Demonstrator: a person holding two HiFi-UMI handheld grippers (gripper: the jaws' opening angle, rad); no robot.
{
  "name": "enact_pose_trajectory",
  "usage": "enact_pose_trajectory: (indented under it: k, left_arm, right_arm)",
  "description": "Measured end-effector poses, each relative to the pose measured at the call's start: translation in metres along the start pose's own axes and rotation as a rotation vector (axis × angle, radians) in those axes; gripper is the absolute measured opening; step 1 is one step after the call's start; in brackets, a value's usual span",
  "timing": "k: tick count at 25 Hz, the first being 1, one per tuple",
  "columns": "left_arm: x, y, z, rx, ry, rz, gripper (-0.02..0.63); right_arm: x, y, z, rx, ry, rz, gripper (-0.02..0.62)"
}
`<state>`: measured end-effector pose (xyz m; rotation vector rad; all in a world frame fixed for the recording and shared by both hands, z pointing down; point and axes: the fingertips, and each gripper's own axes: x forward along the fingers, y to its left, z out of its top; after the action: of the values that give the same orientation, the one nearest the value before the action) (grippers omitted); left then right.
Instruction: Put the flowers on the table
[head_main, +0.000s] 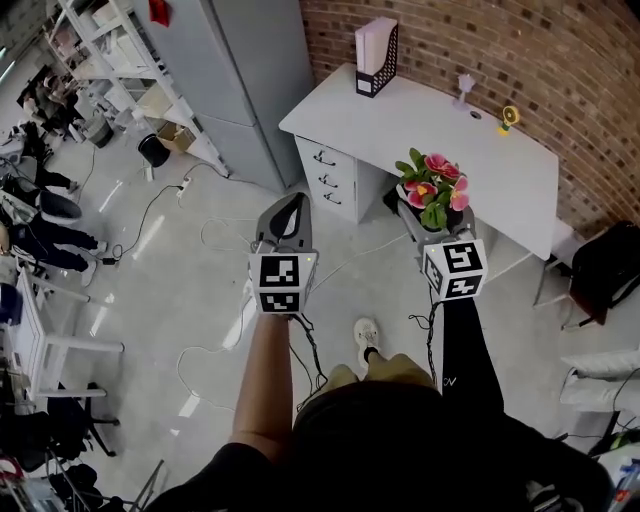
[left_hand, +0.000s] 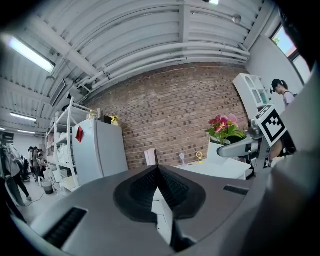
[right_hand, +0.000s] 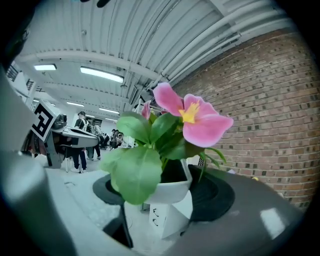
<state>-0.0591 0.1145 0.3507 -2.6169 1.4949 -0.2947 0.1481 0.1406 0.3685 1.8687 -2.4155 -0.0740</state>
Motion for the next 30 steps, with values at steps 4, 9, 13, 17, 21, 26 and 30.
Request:
enact_pose_trajectory:
  k: [4, 9, 13, 17, 21, 26, 30]
  left_arm:
    - [0.045, 0.019, 0.0, -0.008, 0.009, 0.021, 0.008]
    - [0.096, 0.045, -0.004, -0.013, 0.033, 0.058, 0.008]
    - [0.125, 0.062, -0.008, -0.015, 0.034, 0.087, 0.008]
    - [0.143, 0.077, -0.013, 0.001, 0.04, 0.093, 0.008]
    - [0.156, 0.095, -0.012, 0.006, 0.055, 0.107, 0.008]
    - [0.185, 0.111, -0.013, 0.032, 0.049, 0.099, 0.008]
    - [0.222, 0.125, -0.018, 0.031, 0.038, 0.065, 0.008]
  right_arm:
    - [0.054, -0.017, 0.003, 0.01, -0.013, 0.04, 0.339]
    - [0.119, -0.039, 0.006, 0.019, -0.034, 0.08, 0.339]
    - [0.162, -0.047, -0.001, 0.026, -0.031, 0.116, 0.339]
    - [0.19, -0.047, -0.004, 0.029, -0.026, 0.143, 0.339]
    - [0.214, -0.052, 0.002, 0.027, -0.031, 0.15, 0.339]
    - [0.246, -0.058, 0.001, 0.016, -0.028, 0.145, 0.339]
    - [0.279, -0.068, 0.001, 0.003, -0.029, 0.12, 0.339]
